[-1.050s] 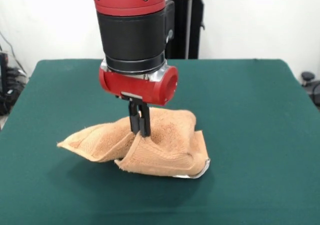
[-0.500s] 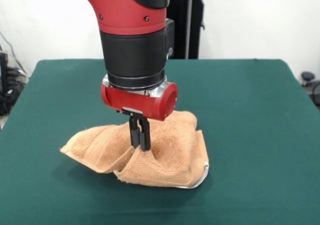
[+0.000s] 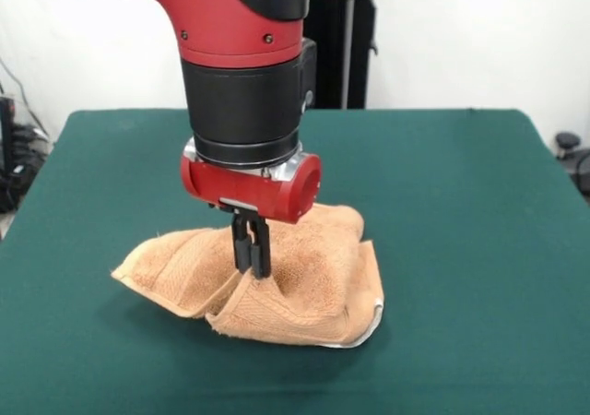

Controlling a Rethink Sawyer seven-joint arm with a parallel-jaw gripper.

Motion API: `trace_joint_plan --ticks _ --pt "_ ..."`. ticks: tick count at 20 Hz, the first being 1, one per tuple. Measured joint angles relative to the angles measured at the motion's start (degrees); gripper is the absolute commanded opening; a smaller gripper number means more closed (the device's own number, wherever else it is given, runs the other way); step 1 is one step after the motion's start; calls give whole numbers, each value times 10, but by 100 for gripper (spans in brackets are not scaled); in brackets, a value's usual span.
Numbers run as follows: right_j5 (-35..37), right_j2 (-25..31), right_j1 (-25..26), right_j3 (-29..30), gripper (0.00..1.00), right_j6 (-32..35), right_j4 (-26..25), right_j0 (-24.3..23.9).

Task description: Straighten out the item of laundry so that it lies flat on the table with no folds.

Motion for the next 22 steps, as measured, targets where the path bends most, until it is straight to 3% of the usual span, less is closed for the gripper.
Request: trace_joint_plan --ticks 9,22 --pt "7 10 -13 3 0 0 0 -17" --pt "60 52 -41 6 0 0 -10 -99"
